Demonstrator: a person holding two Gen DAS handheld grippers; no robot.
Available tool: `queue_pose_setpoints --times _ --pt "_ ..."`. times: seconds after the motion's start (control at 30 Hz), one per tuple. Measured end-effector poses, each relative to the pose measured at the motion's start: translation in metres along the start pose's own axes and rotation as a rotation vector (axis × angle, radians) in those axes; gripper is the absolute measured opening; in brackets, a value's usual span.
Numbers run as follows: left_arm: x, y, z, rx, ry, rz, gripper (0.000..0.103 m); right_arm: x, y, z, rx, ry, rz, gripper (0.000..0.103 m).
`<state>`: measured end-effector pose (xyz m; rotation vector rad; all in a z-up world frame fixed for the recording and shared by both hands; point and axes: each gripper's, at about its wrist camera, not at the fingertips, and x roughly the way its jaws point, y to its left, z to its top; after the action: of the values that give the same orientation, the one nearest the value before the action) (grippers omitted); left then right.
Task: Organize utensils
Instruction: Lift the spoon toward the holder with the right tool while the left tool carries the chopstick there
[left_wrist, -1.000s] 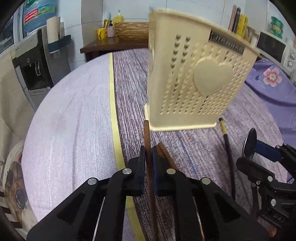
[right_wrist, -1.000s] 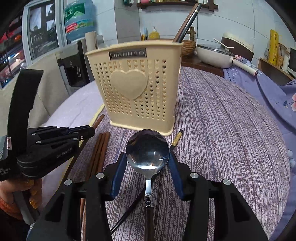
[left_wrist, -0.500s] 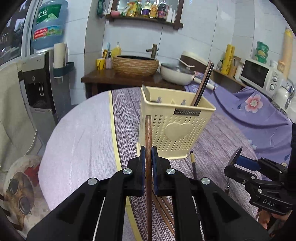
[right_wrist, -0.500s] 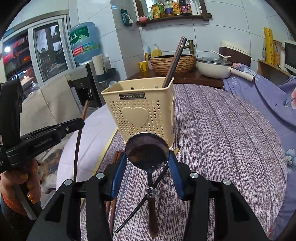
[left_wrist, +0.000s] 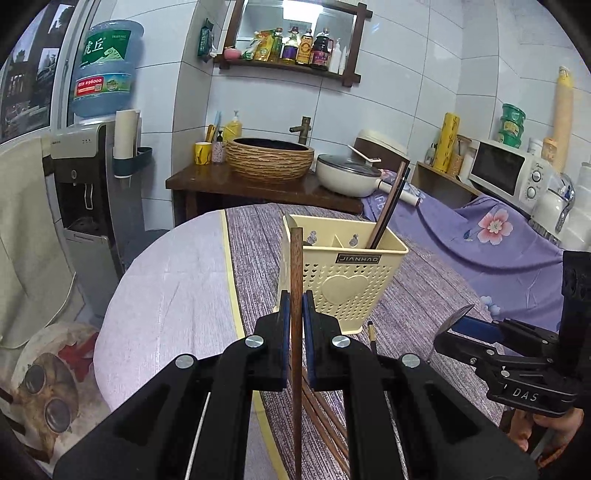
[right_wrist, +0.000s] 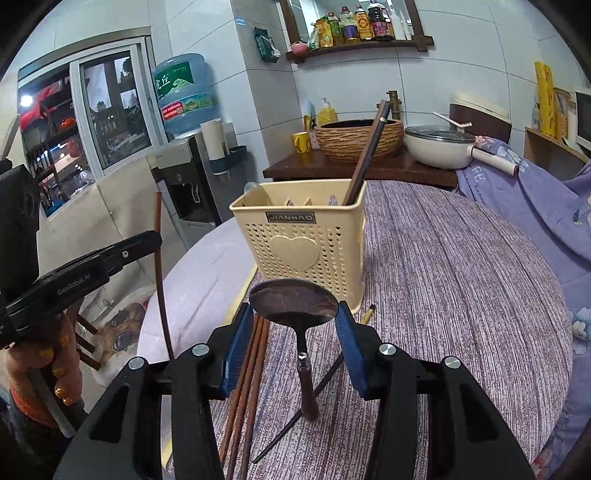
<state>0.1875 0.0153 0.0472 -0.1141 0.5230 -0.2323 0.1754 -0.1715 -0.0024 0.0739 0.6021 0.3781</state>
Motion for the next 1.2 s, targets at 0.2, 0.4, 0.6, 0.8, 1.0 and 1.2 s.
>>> queue_pose_setpoints --times 0.2,0.4,0.6,0.8,1.0,1.2 --pt "-0.007 -0.001 0.009 0.014 -0.028 0.001 0.007 0.005 0.0 0.012 -0.004 -0.007 0.019 0.007" --pt "-0.003 0.002 0.008 -0.001 -0.032 0.017 0.007 0.026 0.0 0.01 -0.028 0.049 0.008 0.004" --pt "-0.003 0.009 0.008 -0.013 -0.033 0.023 0.007 0.057 0.013 0.003 -0.09 0.082 0.034 0.059" --pt "-0.022 0.024 0.0 -0.037 -0.066 0.054 0.007 0.1 0.045 -0.004 -0.277 0.203 0.141 0.057" --pt "-0.044 0.043 -0.01 -0.1 -0.084 0.046 0.007 0.113 0.07 -0.007 -0.344 0.267 0.265 0.057" --pt "-0.056 0.046 -0.008 -0.116 -0.104 0.021 0.007 0.109 0.073 -0.012 -0.356 0.29 0.278 0.057"
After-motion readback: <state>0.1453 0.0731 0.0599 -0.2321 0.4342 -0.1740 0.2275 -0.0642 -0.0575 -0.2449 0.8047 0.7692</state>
